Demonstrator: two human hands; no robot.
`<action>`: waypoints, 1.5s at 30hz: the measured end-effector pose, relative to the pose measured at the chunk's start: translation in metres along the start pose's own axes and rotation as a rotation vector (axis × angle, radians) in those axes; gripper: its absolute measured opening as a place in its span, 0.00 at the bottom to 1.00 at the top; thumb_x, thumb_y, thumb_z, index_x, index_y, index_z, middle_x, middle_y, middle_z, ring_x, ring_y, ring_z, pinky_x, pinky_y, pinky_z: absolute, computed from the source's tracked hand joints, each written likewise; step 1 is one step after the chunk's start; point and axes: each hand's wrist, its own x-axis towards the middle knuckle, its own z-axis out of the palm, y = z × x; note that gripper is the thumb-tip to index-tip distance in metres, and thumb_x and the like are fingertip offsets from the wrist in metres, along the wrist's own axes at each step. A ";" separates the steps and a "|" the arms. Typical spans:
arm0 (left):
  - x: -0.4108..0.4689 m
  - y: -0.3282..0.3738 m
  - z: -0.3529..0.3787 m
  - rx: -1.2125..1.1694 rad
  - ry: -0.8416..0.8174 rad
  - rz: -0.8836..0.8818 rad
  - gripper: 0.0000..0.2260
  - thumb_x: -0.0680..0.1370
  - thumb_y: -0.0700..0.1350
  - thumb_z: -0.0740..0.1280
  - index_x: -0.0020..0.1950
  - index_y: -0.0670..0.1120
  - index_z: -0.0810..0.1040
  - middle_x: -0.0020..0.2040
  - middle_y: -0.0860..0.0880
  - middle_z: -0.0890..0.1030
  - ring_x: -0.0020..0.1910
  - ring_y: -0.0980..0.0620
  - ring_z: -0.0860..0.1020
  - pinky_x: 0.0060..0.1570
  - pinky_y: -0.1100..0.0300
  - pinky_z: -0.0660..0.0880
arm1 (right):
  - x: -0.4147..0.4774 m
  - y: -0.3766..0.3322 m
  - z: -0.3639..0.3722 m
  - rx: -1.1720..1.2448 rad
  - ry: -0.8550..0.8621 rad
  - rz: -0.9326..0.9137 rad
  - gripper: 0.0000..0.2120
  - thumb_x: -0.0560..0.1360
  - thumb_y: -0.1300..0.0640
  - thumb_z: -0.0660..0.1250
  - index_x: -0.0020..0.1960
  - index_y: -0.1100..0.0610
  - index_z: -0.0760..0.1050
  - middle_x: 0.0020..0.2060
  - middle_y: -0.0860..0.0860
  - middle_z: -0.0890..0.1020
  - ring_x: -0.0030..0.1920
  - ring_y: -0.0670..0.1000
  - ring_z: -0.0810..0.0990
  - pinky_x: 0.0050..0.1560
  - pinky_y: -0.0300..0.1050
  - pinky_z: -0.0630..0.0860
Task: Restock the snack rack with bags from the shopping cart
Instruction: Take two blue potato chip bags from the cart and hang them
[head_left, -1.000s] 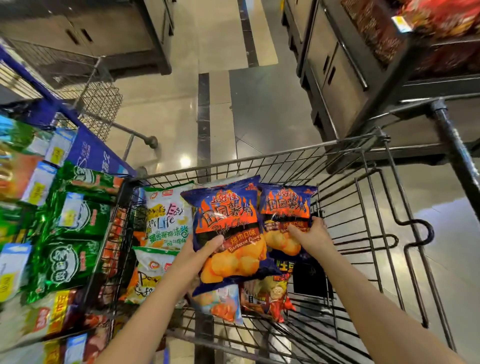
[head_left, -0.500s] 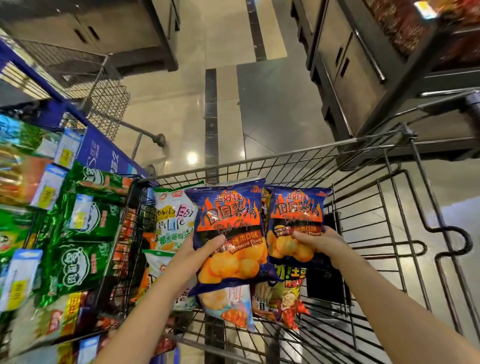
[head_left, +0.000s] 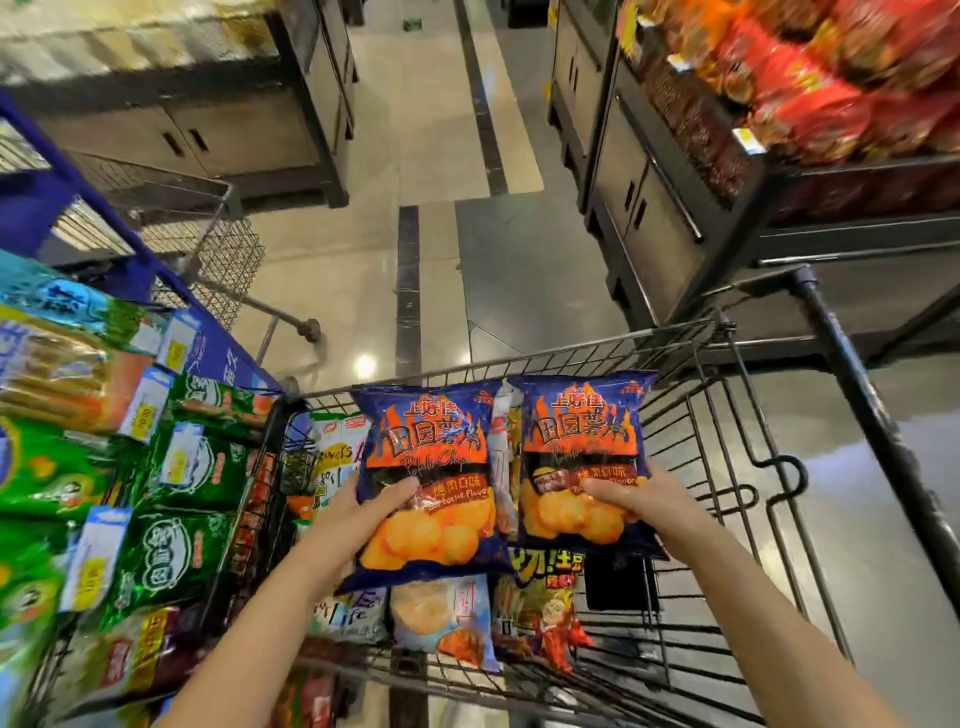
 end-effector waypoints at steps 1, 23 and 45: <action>-0.005 0.003 -0.004 0.000 -0.008 0.009 0.30 0.69 0.60 0.77 0.68 0.57 0.73 0.56 0.54 0.83 0.53 0.51 0.83 0.49 0.55 0.80 | -0.010 -0.005 -0.001 0.016 -0.020 -0.010 0.41 0.56 0.46 0.88 0.65 0.49 0.75 0.53 0.52 0.87 0.52 0.54 0.87 0.56 0.58 0.83; -0.156 -0.021 -0.079 -0.297 0.324 0.220 0.37 0.59 0.65 0.79 0.67 0.60 0.77 0.58 0.54 0.87 0.54 0.50 0.86 0.54 0.49 0.82 | -0.082 -0.119 0.086 -0.042 -0.431 -0.261 0.30 0.67 0.47 0.82 0.65 0.53 0.77 0.53 0.54 0.88 0.53 0.57 0.87 0.55 0.54 0.81; -0.481 -0.221 0.110 -0.756 1.291 0.101 0.42 0.54 0.68 0.83 0.64 0.53 0.79 0.54 0.47 0.88 0.50 0.44 0.87 0.47 0.50 0.82 | -0.218 -0.020 0.232 -0.553 -1.269 -0.289 0.24 0.69 0.51 0.81 0.62 0.53 0.79 0.44 0.48 0.88 0.42 0.39 0.86 0.41 0.32 0.80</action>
